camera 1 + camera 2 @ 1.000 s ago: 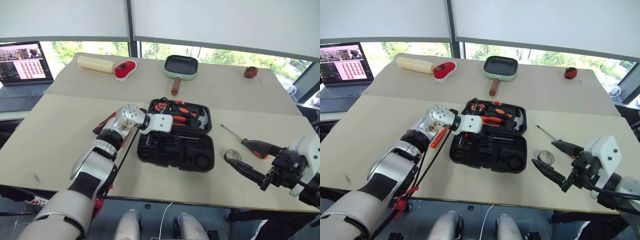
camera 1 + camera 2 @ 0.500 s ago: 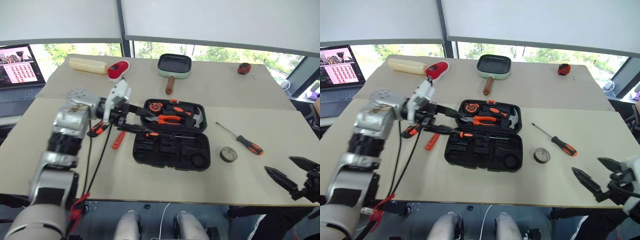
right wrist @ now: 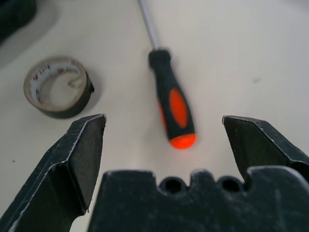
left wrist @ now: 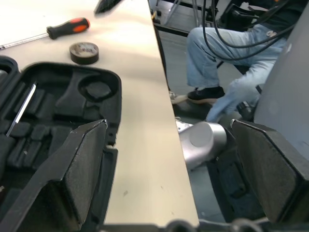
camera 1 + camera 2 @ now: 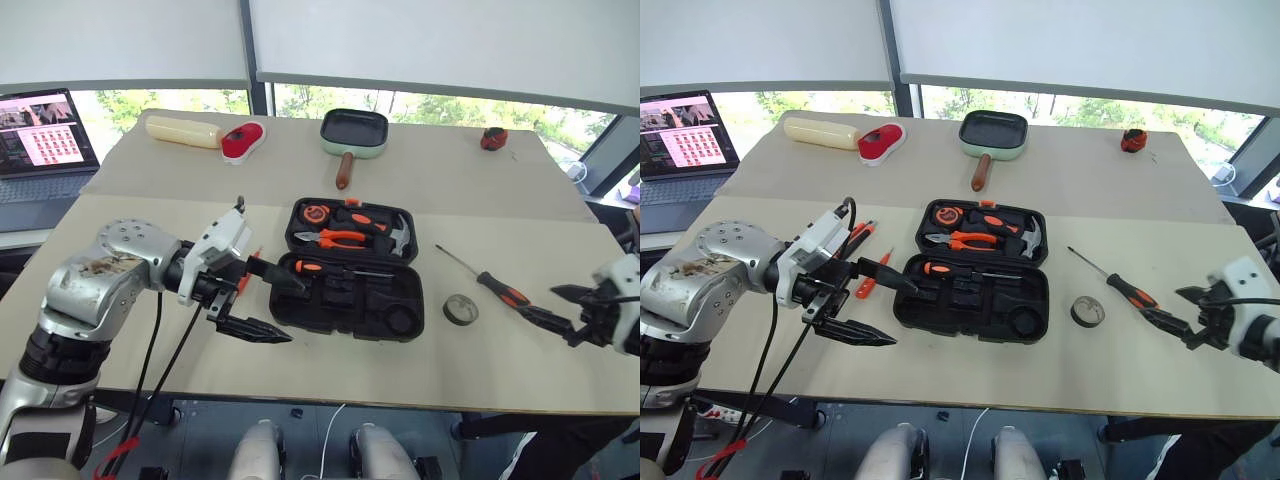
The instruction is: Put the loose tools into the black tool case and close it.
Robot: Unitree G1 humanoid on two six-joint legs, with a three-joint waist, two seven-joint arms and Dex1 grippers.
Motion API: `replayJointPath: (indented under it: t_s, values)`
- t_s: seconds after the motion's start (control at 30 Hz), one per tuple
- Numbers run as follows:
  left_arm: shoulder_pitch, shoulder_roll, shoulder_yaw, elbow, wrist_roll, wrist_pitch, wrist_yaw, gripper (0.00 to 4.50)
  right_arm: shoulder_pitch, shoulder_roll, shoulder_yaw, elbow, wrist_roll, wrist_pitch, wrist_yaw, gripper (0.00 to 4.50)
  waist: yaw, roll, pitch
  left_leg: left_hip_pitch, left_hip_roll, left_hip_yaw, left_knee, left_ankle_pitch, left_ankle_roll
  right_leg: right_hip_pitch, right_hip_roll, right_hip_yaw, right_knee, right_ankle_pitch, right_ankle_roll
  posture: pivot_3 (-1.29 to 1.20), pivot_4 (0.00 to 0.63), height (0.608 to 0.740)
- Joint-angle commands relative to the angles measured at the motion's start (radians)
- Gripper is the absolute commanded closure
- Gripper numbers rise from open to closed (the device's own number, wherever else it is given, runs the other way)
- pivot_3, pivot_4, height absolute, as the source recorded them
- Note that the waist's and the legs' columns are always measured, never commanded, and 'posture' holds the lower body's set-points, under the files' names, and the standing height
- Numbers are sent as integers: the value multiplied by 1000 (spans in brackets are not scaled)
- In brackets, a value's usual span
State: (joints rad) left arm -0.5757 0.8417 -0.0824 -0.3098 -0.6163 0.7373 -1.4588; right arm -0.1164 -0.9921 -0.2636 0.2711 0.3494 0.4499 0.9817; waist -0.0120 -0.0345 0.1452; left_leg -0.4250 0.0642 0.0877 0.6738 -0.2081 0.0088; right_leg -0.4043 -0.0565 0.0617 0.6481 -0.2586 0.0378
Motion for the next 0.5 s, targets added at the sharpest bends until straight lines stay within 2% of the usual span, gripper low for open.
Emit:
replayJointPath:
  t_s: [0.03,0.23,0.37,0.5]
  values:
    - [3,25,44,-52,-23,-8,33,76,-108,3,50,113,-65,-14,-24,0,-1,1,1,0,0,0,0,0,0,0,0,0,0,0,0,0,150,740]
    - [11,41,49,-76,-36,-7,66,76,-165,47,88,165,-84,-58,3,0,0,1,1,0,0,0,-1,0,0,0,0,0,0,0,0,0,150,740]
    - [-15,35,29,-49,-23,-18,71,0,-191,66,102,189,-104,-72,2,1084,0,1,1,0,0,1,0,0,0,0,0,1,0,0,0,0,150,740]
    - [-38,23,13,-23,-17,-24,73,0,-207,74,96,202,-112,-73,-17,2519,0,1,1,1,0,1,0,0,0,0,0,1,0,0,0,0,150,740]
